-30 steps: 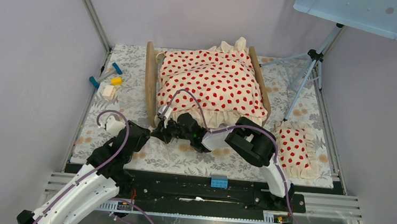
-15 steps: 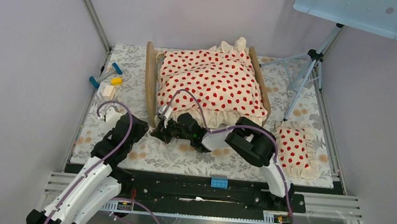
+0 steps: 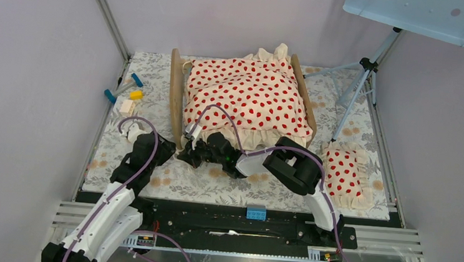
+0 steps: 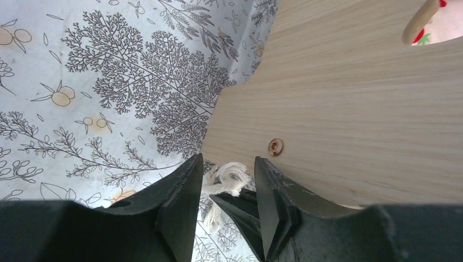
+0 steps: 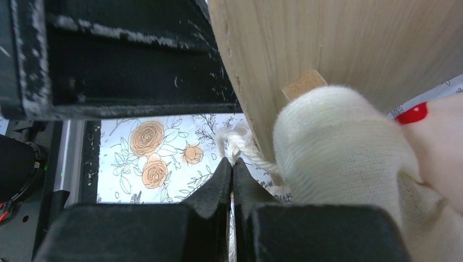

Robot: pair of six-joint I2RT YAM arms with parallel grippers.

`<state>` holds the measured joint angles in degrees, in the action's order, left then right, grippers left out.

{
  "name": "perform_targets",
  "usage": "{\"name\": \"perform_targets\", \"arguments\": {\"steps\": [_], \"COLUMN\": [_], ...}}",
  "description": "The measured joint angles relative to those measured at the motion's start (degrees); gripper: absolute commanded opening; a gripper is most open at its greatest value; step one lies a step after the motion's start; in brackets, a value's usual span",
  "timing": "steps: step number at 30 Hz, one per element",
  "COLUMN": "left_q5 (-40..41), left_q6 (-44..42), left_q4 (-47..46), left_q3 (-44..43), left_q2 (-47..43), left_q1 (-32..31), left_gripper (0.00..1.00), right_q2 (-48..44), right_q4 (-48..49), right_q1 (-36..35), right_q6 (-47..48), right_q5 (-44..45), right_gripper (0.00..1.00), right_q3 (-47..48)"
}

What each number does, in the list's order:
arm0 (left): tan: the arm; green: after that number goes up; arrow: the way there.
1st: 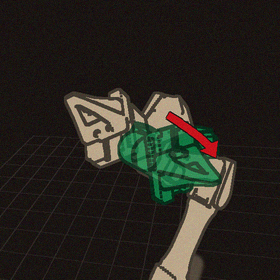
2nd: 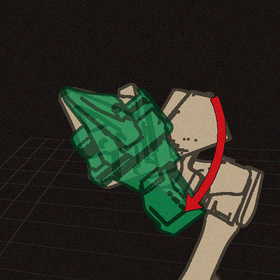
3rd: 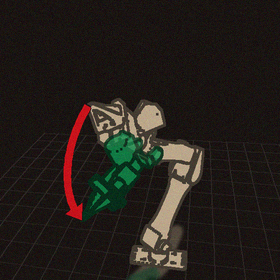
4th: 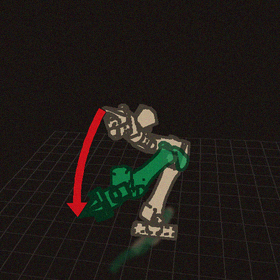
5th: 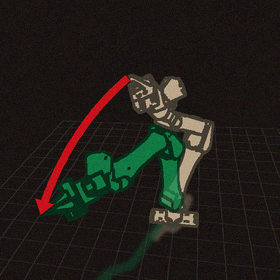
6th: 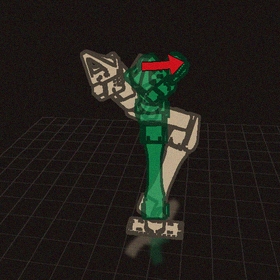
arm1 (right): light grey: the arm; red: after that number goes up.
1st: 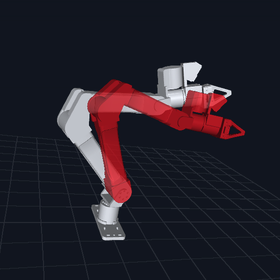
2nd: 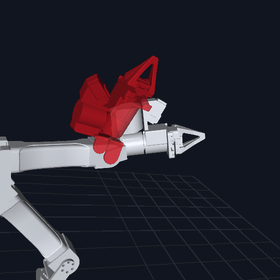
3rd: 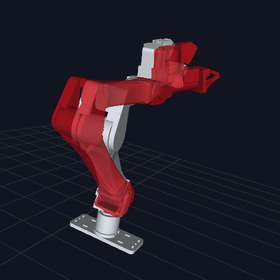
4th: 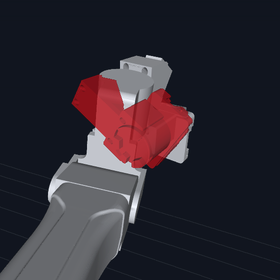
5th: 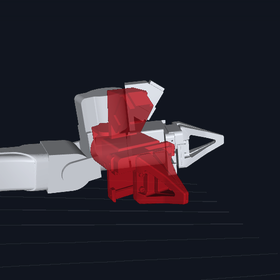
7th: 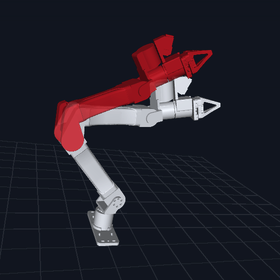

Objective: Set up the pet bed
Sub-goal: Tie the ropes to the bed frame.

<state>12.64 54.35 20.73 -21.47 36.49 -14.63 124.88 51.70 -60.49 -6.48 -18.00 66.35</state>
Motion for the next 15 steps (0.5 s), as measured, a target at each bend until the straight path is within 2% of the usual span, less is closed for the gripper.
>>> {"name": "perform_targets", "arguments": {"steps": [15], "left_q5": [-3.23], "left_q6": [-1.88], "left_q4": [-4.92], "left_q3": [4.46], "left_q2": [0.11], "left_q1": [0.24], "left_gripper": [0.42], "right_q2": [0.00], "right_q4": [-0.02], "right_q1": [0.00], "right_q6": [0.22], "right_q5": [0.48], "right_gripper": [0.00], "right_q3": [0.00]}}
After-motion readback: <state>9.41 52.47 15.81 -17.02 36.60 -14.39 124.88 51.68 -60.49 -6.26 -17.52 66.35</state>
